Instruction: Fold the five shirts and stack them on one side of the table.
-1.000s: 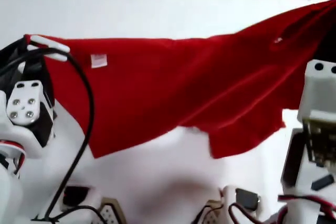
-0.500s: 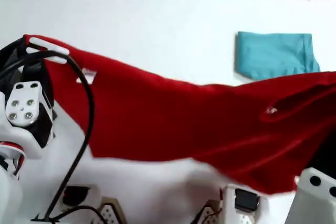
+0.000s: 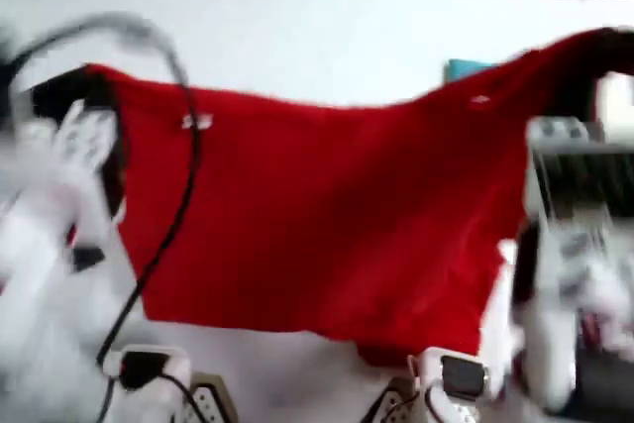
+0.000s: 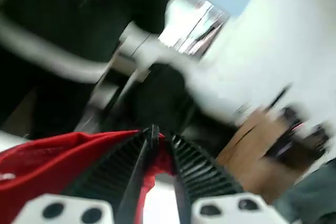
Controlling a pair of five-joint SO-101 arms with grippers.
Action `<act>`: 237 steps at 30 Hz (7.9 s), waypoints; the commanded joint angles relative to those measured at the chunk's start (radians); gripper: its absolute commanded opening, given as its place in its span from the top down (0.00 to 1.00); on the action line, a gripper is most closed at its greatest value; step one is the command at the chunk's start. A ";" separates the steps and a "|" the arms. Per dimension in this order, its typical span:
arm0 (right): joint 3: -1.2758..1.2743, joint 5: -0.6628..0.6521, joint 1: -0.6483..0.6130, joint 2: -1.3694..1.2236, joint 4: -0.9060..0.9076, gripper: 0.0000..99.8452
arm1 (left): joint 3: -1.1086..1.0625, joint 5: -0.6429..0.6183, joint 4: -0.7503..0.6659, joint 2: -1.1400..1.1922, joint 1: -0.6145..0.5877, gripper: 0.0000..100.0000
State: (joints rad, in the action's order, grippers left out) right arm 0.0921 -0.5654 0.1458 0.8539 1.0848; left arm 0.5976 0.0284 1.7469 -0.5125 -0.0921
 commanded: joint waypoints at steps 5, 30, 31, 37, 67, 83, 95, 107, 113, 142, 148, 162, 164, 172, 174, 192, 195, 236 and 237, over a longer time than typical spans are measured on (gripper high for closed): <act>-0.264 -0.008 -0.048 -0.183 -0.203 0.98 | -0.242 0.009 -0.241 0.224 -0.011 0.98; 0.054 -0.002 -0.110 -0.728 -0.191 0.98 | 0.291 0.112 -0.279 0.928 -0.063 0.98; 0.054 -0.002 -0.117 -0.730 -0.180 0.98 | 0.291 0.110 -0.275 0.927 -0.063 0.98; 0.054 0.000 -0.160 -0.733 -0.028 0.98 | 0.289 0.114 -0.152 0.930 -0.064 0.98; -0.856 -0.009 -0.156 -0.367 -0.262 0.98 | -0.432 0.433 -0.350 0.933 0.002 0.96; -0.853 -0.009 -0.157 -0.367 -0.262 0.98 | -0.237 0.746 0.029 0.934 -0.063 0.81; -0.855 -0.009 -0.157 -0.367 -0.259 0.98 | -0.452 0.830 -0.198 0.934 -0.087 0.81; -0.858 -0.009 -0.157 -0.367 -0.254 0.98 | -0.575 0.790 -0.453 0.936 -0.140 0.80; -0.858 -0.009 -0.160 -0.367 -0.254 0.98 | -0.593 0.772 -0.473 0.973 -0.147 0.81; -0.858 -0.008 -0.162 -0.367 -0.262 0.98 | -0.444 0.399 -0.213 0.858 -0.138 0.97; -0.858 -0.008 -0.163 -0.367 -0.262 0.98 | -0.449 0.470 -0.176 0.838 -0.124 0.89; -0.858 -0.005 -0.159 -0.367 -0.257 0.98 | -0.458 0.468 -0.276 0.839 -0.123 0.84; -0.858 -0.003 -0.159 -0.367 -0.259 0.98 | -0.458 0.468 -0.313 0.839 -0.124 0.84; -0.858 -0.005 -0.159 -0.367 -0.259 0.98 | -0.450 0.425 -0.353 0.930 -0.121 0.83; -0.858 -0.006 -0.157 -0.367 -0.257 0.98 | -0.450 0.425 -0.351 0.974 -0.126 0.83; -0.796 0.043 -0.157 -0.357 -0.272 0.98 | -0.449 0.419 -0.189 0.706 -0.129 0.97; -0.743 0.043 -0.157 -0.358 -0.268 0.98 | -0.450 0.422 -0.155 0.637 -0.129 0.97; -0.631 0.049 -0.059 -0.303 -0.239 0.98 | -0.131 0.417 0.028 0.704 -0.129 0.97; -0.617 0.049 -0.058 -0.288 -0.239 0.98 | -0.131 0.417 0.029 0.675 -0.129 0.97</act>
State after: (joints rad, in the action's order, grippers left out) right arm -0.5999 -0.5224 0.0598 0.4872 0.8408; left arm 0.4273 0.4519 1.7530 0.2854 -0.2225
